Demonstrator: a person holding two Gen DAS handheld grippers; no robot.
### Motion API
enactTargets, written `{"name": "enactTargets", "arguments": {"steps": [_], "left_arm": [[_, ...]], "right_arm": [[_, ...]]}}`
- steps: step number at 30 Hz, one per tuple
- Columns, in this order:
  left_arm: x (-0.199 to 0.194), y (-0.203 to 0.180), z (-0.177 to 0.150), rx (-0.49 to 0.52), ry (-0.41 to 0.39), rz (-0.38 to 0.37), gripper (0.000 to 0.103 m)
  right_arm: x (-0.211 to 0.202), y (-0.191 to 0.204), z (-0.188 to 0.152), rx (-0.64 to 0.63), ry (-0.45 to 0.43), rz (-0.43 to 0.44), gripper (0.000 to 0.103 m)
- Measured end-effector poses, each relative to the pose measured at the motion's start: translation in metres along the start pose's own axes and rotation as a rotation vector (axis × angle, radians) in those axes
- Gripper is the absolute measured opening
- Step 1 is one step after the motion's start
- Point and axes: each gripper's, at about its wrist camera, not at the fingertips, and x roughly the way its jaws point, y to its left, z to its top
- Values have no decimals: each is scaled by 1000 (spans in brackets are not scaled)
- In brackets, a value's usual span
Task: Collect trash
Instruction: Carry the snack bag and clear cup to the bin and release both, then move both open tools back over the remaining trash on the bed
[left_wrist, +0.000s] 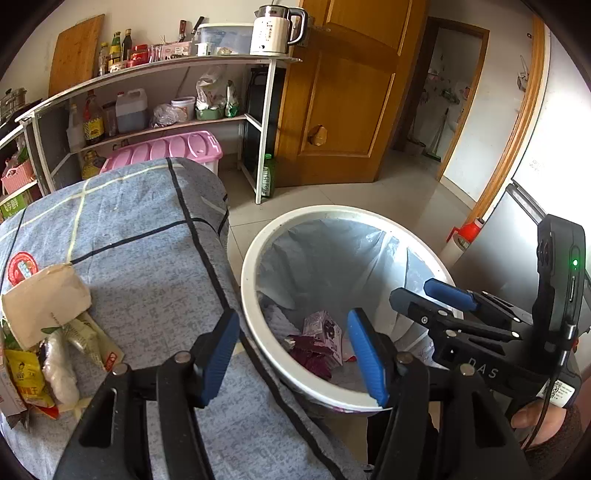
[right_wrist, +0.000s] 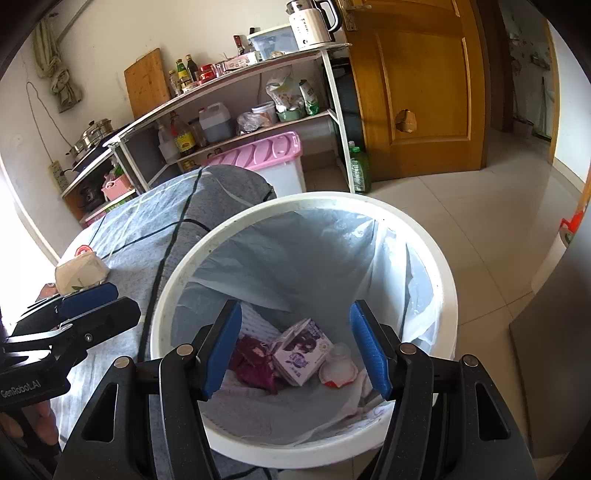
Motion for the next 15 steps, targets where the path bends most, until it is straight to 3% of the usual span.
{"name": "enactTargets", "arguments": {"steps": [11,15], "left_arm": [[-53,34,-20,-47,-78,67,65],[-73,56,-30,-71,-104,138,66]], "right_arm": [[-22,45,-3,-52,-54,88,67],[-24,69,-3,-85,-56,126,68]]}}
